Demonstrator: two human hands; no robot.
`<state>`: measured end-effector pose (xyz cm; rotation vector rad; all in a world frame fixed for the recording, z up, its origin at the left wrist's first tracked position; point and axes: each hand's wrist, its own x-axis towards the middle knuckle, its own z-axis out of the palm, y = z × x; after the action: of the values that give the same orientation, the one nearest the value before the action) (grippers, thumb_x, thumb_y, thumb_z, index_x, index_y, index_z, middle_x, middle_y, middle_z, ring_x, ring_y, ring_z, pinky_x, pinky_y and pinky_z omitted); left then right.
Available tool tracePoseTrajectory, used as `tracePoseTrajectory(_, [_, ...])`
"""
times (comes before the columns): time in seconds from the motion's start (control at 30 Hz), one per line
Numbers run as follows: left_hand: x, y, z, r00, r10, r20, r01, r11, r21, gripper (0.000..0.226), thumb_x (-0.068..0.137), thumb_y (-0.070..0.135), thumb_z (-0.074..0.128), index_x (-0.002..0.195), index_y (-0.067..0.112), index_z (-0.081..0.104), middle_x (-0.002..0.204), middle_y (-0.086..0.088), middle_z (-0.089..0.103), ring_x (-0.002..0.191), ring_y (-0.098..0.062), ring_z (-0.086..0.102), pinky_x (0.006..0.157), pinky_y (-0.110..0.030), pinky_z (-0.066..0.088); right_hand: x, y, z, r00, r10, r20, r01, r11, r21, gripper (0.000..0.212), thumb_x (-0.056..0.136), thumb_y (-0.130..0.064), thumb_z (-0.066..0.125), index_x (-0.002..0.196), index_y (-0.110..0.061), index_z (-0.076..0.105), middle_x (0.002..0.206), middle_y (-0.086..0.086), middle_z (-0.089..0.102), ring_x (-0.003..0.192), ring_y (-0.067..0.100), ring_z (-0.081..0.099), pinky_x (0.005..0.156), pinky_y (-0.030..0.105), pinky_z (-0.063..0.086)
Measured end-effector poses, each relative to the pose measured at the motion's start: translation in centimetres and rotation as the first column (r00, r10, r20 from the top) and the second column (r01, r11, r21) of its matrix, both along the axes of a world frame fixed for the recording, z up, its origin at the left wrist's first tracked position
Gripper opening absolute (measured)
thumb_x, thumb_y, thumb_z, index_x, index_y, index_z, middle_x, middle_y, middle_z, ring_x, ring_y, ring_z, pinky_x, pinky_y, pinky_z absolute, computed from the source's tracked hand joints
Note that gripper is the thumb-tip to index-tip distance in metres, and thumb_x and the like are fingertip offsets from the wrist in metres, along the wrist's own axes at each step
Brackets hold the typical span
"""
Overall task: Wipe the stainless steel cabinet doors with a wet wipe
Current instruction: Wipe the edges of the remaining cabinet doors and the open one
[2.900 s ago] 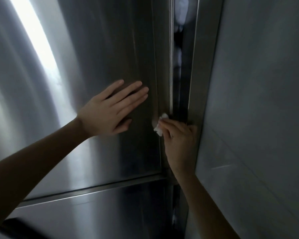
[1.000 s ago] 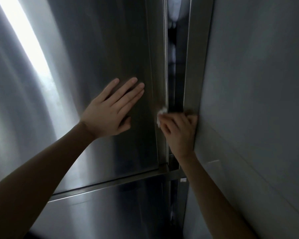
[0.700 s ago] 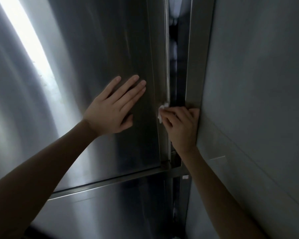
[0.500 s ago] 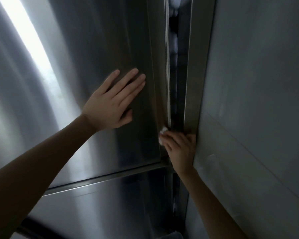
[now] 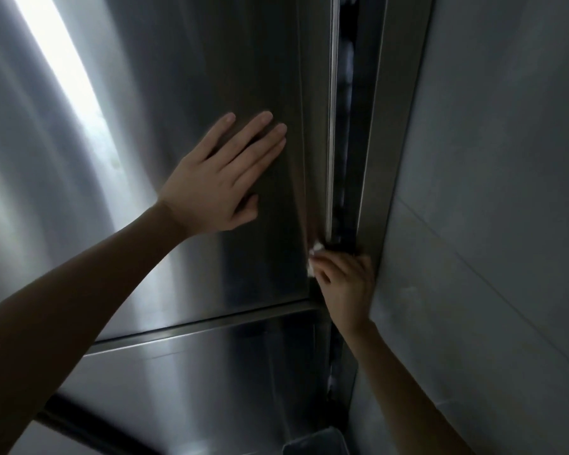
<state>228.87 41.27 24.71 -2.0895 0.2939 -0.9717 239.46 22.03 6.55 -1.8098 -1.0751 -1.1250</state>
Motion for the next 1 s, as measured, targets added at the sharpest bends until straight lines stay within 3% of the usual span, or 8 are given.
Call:
tracePoseTrajectory(0.17, [-0.1,-0.3,0.1,1.000,-0.014,-0.008,0.014,1.000,-0.007,0.067,0.092,0.034,0.042,0.149,0.001,0.031,0.155,-0.017,0.032,0.146,-0.031,0.024,0.119,-0.049,0.016,2.1,1.8,10.8,0.995,-0.021,0.100,0.004,0.986,0.165,0.017,0.087,-0.025,0.068,0.103,-0.021,0.069,0.107,-0.007,0.068,0.094,0.006,0.059,0.079,0.024,0.030])
tracePoseTrajectory(0.37, [-0.4,-0.6,0.4,1.000,-0.003,-0.029,0.002,1.000,-0.022,0.071,0.087,0.035,0.044,0.148,0.002,0.032,0.155,-0.015,0.031,0.146,-0.029,0.023,0.120,-0.045,0.012,1.4,0.6,11.1,0.972,-0.105,0.209,0.095,0.994,0.056,0.016,0.076,-0.016,0.077,0.092,-0.015,0.075,0.100,0.001,0.071,0.084,0.020,0.067,0.074,0.028,0.031])
tracePoseTrajectory(0.5, [-0.4,-0.6,0.3,0.998,0.004,-0.067,-0.007,0.999,-0.042,0.071,0.087,0.037,0.044,0.148,0.003,0.031,0.155,-0.014,0.031,0.146,-0.029,0.022,0.120,-0.045,0.013,2.2,1.2,19.4,0.952,-0.111,0.287,0.074,0.988,0.136,0.012,0.081,-0.015,0.069,0.091,-0.014,0.076,0.097,0.001,0.072,0.083,0.021,0.067,0.076,0.031,0.032])
tracePoseTrajectory(0.63, [-0.2,-0.2,0.1,0.998,-0.011,-0.061,0.009,0.999,-0.036,0.071,0.089,0.036,0.041,0.151,0.004,0.026,0.158,-0.013,0.026,0.148,-0.027,0.018,0.122,-0.045,0.010,3.0,2.2,28.8,0.922,-0.099,0.375,0.015,0.975,0.220,0.013,0.081,-0.014,0.068,0.092,-0.009,0.073,0.094,0.006,0.072,0.086,0.026,0.067,0.082,0.039,0.047])
tracePoseTrajectory(0.7, [-0.1,0.0,0.0,0.998,-0.027,-0.057,0.025,0.999,-0.036,0.071,0.091,0.037,0.039,0.151,0.003,0.026,0.159,-0.013,0.021,0.149,-0.027,0.015,0.122,-0.044,0.007,3.3,2.4,31.0,0.914,-0.093,0.395,-0.009,0.968,0.251,0.010,0.081,-0.014,0.069,0.087,-0.007,0.073,0.090,0.006,0.072,0.085,0.025,0.067,0.083,0.034,0.046])
tracePoseTrajectory(0.8, [-0.1,0.1,-0.2,0.998,-0.025,-0.063,0.024,0.999,-0.021,0.073,0.090,0.039,0.040,0.151,0.002,0.026,0.160,-0.012,0.016,0.149,-0.027,0.013,0.122,-0.044,0.004,3.0,2.4,28.0,0.935,-0.067,0.349,-0.011,0.976,0.219,0.010,0.081,-0.013,0.066,0.084,-0.007,0.073,0.091,0.005,0.072,0.086,0.025,0.065,0.081,0.042,0.048])
tracePoseTrajectory(0.93, [-0.3,-0.2,0.1,0.997,-0.030,-0.076,0.028,0.999,-0.024,0.074,0.089,0.039,0.043,0.150,0.000,0.028,0.160,-0.013,0.015,0.149,-0.027,0.013,0.122,-0.044,0.003,1.2,1.1,16.4,0.982,-0.070,0.178,0.051,0.993,0.106,0.004,0.078,-0.010,0.073,0.080,-0.012,0.074,0.090,-0.002,0.072,0.081,0.015,0.059,0.074,0.032,0.034])
tracePoseTrajectory(1.0, [-0.5,-0.4,0.2,0.996,-0.023,-0.089,0.021,0.999,-0.029,0.074,0.088,0.038,0.041,0.149,-0.001,0.029,0.158,-0.013,0.019,0.148,-0.027,0.015,0.122,-0.044,0.003,-0.1,0.4,11.4,0.994,-0.072,0.087,0.070,0.997,0.025,0.011,0.070,-0.006,0.081,0.078,-0.012,0.075,0.085,-0.002,0.072,0.074,0.017,0.062,0.069,0.031,0.033])
